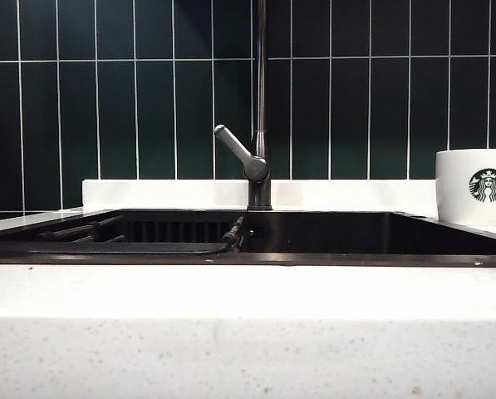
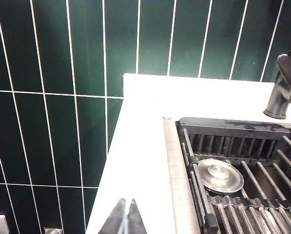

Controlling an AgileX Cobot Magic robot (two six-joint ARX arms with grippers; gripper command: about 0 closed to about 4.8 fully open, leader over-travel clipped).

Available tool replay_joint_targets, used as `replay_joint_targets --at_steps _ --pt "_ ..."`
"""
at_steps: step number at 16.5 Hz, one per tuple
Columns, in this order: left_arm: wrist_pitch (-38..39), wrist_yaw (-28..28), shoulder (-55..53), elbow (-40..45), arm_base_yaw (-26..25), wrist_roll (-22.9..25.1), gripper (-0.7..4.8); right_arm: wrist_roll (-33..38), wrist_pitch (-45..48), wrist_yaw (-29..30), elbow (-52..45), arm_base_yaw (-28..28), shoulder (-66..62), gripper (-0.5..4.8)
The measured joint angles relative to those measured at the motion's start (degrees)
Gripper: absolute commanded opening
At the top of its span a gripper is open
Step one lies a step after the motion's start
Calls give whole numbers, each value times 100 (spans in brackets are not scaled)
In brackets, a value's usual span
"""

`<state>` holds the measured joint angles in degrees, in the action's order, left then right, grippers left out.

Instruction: Pick up the mug next to the sink, go to the faucet to get some water, pour the water into the sink, and finally put the mug back to its place.

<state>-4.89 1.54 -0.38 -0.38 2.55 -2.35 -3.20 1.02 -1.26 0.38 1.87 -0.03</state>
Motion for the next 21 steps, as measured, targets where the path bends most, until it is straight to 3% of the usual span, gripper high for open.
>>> replay_joint_targets --at_steps 6,8,11,14,17,21 --pt "50 0 0 0 0 -2 -6 4 0 -2 0 0 0 -6" --pt "46 -2 -2 -50 0 -219 -5 372 9 -24 13 2 0 -6" --pt "-2 -98 0 -535 0 -166 -6 592 -214 -249 702 2 -4 -6" --pt "223 -269 -72 -1126 0 195 -6 601 -549 -564 1497 4 -55 -6" --pt "581 -404 -866 -2002 0 315 -5 20 -994 -761 2553 4 -1014 -6" --pt "560 -643 -2280 -2597 0 535 -5 -474 -968 -1198 3217 7 -2273 -6"
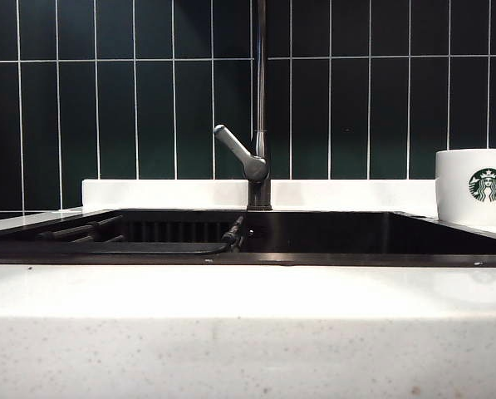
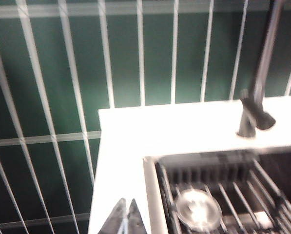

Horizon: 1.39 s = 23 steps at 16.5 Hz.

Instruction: Pick up the mug next to the sink, go to the faucet to get some water, pour the water into the sink, and finally put the mug back to its place.

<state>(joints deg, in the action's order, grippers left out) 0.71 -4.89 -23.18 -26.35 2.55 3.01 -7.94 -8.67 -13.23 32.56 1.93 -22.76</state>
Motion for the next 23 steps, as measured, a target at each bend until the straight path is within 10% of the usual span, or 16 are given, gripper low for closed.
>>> replay_joint_targets --at_steps 7,23 --pt "-1611 -1032 -2267 -214 0 0 -2 -444 501 -1189 85 17 -793 63" --pt "-2686 -1770 -5759 -1899 -2 0 63 365 2345 -588 85 223 -4662 249"
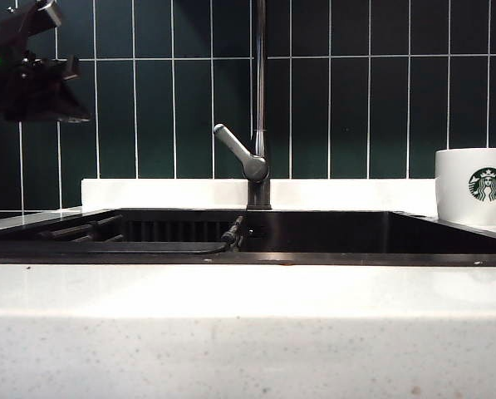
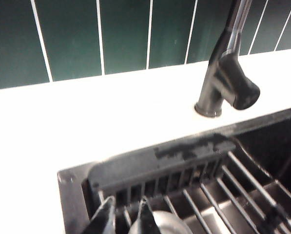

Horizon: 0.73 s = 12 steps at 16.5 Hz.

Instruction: Pick up the mug next to the sink, go to the faucet to get some water, pour the water into the sink, and finally put the mug back to its place.

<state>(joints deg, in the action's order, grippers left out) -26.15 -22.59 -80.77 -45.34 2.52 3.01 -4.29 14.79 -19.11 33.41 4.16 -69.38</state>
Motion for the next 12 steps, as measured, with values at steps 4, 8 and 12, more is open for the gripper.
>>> replay_joint_targets --at_steps 4,8,12 --pt "-330 -146 -181 -26 0 2 68 46 719 181 0 190 -656 257" --pt "-424 -597 -634 -337 -4 0 125 105 1169 527 2 275 -1088 257" --pt "-407 -787 -1119 -632 168 0 125 107 1547 629 2 271 -1534 257"
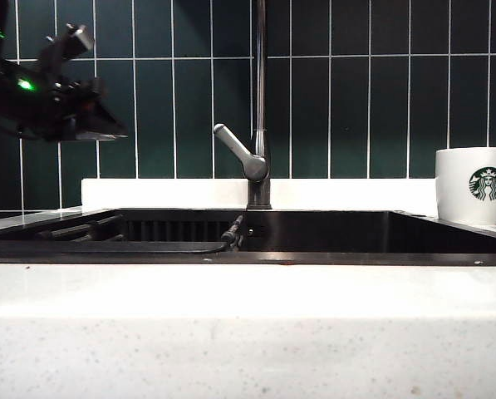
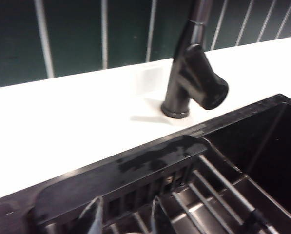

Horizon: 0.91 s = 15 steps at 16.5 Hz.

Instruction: Pick up the mug next to the sink, go to the faucet to get some water, pour the water into the sink, and finally put the mug back to its place.

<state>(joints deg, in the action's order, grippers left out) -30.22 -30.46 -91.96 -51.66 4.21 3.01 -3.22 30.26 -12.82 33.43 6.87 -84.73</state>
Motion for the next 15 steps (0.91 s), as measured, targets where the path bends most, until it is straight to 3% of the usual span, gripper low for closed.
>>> replay_joint_targets --at_steps 12,13,15 --pt "-48 -2 -105 -4 72 0 124 -2 1314 278 4 234 -560 258" --pt "-48 -2 -105 -4 72 0 124 -2 1368 328 4 278 -560 276" --pt "-48 -2 -105 -4 72 -2 124 0 1523 855 33 439 -562 276"
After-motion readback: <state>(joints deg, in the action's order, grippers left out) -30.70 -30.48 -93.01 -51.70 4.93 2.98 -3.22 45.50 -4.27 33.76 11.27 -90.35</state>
